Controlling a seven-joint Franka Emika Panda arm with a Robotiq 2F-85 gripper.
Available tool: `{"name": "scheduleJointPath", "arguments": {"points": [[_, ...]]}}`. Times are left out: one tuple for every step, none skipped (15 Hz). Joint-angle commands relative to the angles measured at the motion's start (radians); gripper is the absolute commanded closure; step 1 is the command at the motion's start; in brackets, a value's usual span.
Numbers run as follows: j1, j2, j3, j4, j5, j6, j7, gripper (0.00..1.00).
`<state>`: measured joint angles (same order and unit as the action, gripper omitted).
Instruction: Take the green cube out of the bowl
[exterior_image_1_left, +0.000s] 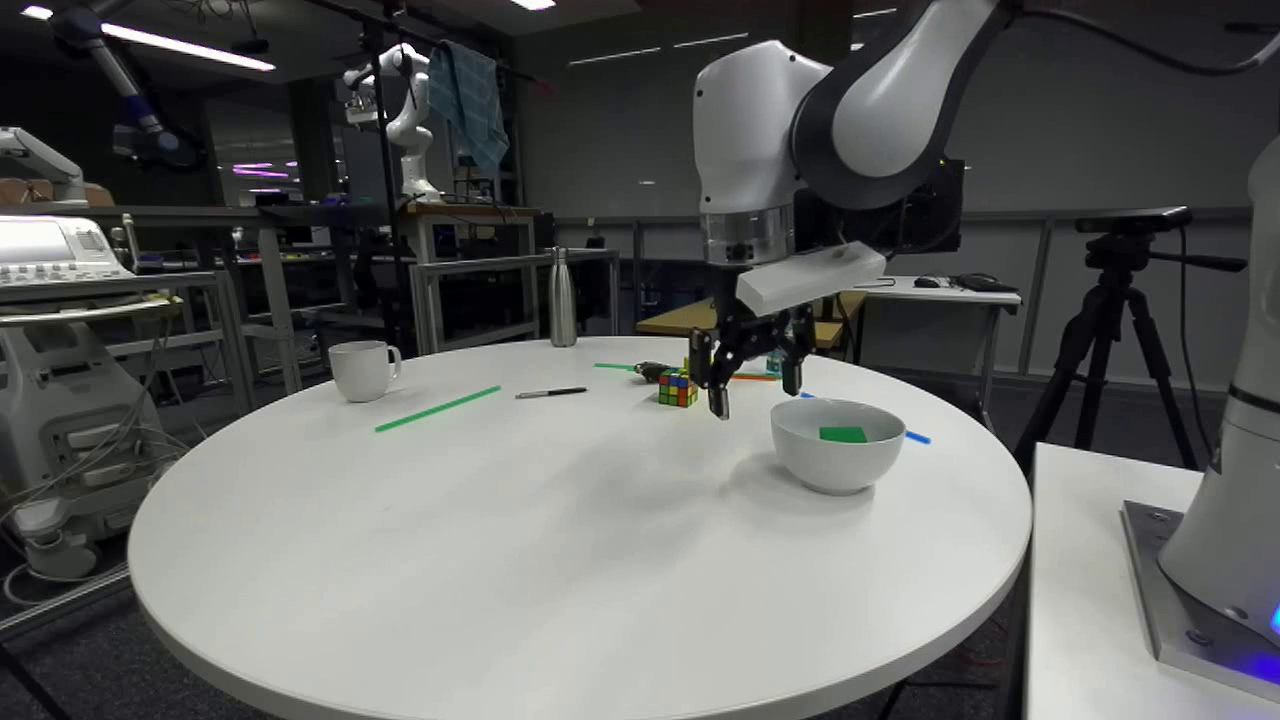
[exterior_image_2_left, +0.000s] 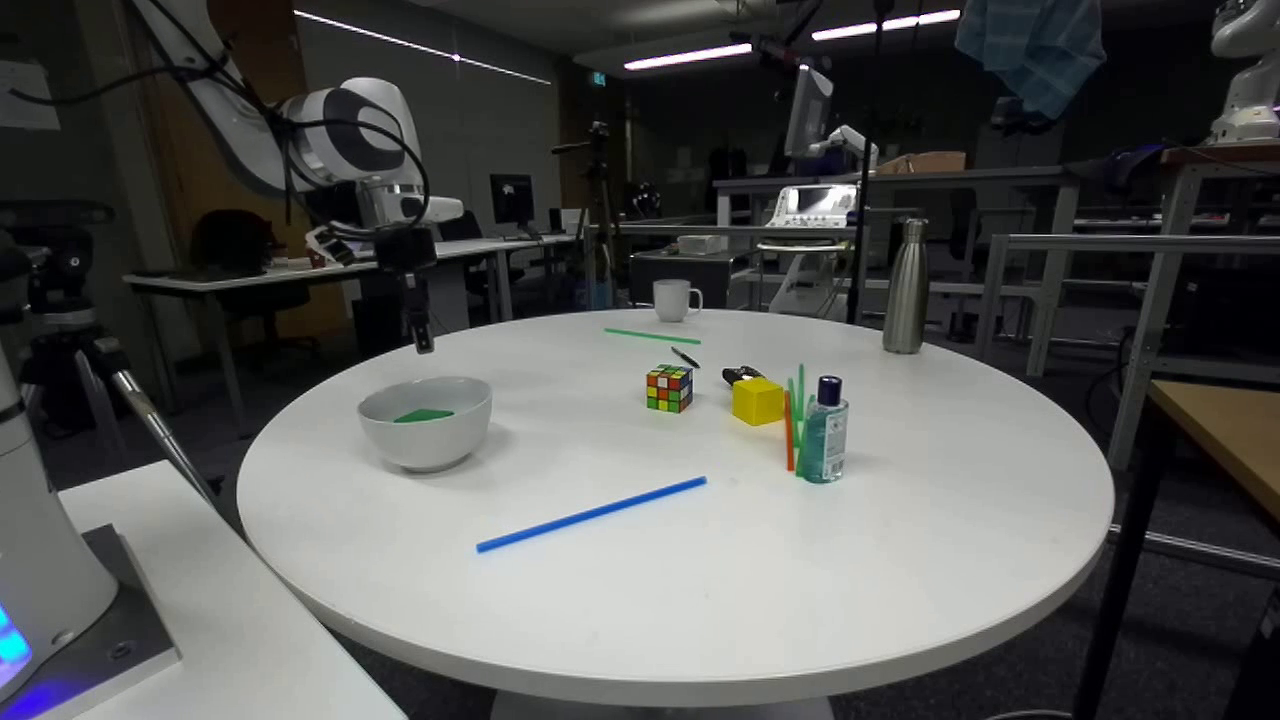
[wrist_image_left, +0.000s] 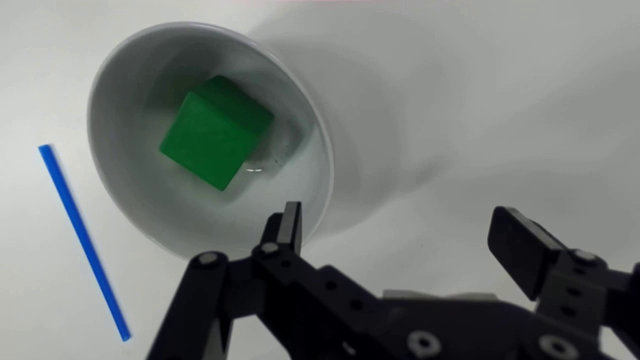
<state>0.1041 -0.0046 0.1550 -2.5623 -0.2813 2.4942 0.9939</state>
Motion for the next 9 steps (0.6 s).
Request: {"name": "scheduleJointPath", "arguments": {"points": [[0.006, 0.018, -0.014, -0.014, 0.016, 0.018, -0.051, 0.00], [0.007, 0.025, -0.015, -0.017, 0.018, 0.020, -0.054, 0.00], [0.008, 0.031, -0.015, -0.018, 0.019, 0.021, -0.057, 0.00], [0.009, 0.036, -0.015, -0.021, 0.020, 0.025, -0.060, 0.00], [0.010, 0.042, -0.015, -0.024, 0.023, 0.028, -0.062, 0.00], [0.012, 0.046, -0.015, -0.027, 0.025, 0.031, -0.063, 0.00], [0.013, 0.053, -0.016, -0.030, 0.027, 0.032, -0.063, 0.00], [0.015, 0.057, -0.016, -0.033, 0.030, 0.034, -0.062, 0.00], [0.017, 0.062, -0.016, -0.037, 0.033, 0.036, -0.061, 0.00]]}}
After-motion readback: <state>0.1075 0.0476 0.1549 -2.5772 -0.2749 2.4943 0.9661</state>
